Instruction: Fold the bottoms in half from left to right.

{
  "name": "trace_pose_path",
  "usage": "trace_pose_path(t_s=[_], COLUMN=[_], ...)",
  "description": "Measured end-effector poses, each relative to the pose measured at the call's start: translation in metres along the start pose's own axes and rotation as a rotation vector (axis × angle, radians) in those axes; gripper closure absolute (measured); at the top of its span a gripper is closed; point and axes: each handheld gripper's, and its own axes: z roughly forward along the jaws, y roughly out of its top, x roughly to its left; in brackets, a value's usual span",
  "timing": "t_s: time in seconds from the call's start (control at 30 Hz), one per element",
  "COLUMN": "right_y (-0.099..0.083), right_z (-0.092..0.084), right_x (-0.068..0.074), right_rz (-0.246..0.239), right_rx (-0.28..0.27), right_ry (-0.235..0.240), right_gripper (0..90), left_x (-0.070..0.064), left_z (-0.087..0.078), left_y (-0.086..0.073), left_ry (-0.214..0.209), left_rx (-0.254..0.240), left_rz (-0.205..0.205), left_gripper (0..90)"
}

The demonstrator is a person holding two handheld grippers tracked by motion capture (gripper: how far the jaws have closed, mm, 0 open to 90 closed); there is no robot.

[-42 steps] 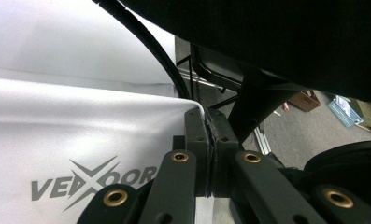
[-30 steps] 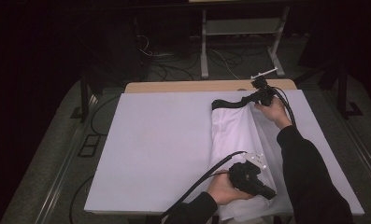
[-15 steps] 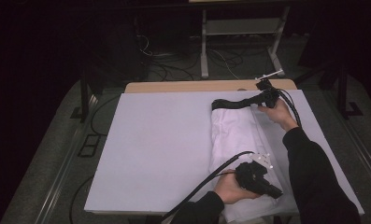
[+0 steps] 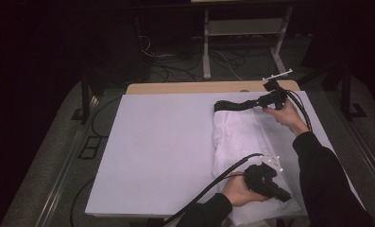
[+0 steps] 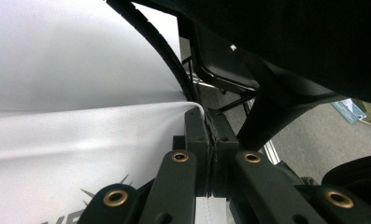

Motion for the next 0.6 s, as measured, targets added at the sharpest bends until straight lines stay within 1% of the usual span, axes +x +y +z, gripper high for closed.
trace_pose_path(t_s=[0.1,0.2,0.27,0.3,0.33,0.4,0.43,0.6], right_y=[-0.002,-0.004,-0.006,-0.007,-0.007,-0.008,-0.008,-0.010], right_z=[-0.003,-0.005,-0.007,-0.010,-0.010,-0.013,-0.014,-0.020], right_x=[0.000,0.000,0.000,0.000,0.000,0.000,-0.001,-0.003], right_rz=[0.001,-0.002,-0.005,-0.003,-0.003,-0.004,-0.006,-0.003], right_rx=[-0.008,-0.012,-0.015,-0.017,-0.017,-0.020,-0.024,-0.035], right_ry=[0.015,0.027,0.026,0.020,0.020,0.029,0.030,0.034], right_gripper=[16.1,12.9,12.4,9.6,9.6,4.2,3.0,2.0], left_x=[0.002,0.004,0.005,0.005,0.006,0.007,0.007,0.008], left_z=[0.002,0.005,0.006,0.007,0.008,0.009,0.010,0.016], left_y=[0.001,0.003,0.004,0.004,0.004,0.004,0.004,0.006], left_ry=[-0.005,-0.008,-0.008,-0.008,-0.009,-0.010,-0.012,-0.017], left_rx=[0.001,0.007,0.010,0.009,0.009,0.014,0.016,0.029], left_rz=[-0.001,-0.002,-0.003,-0.004,-0.009,-0.007,-0.007,-0.007], left_gripper=[87.7,87.7,87.7,87.7,87.7,87.7,87.7,87.7])
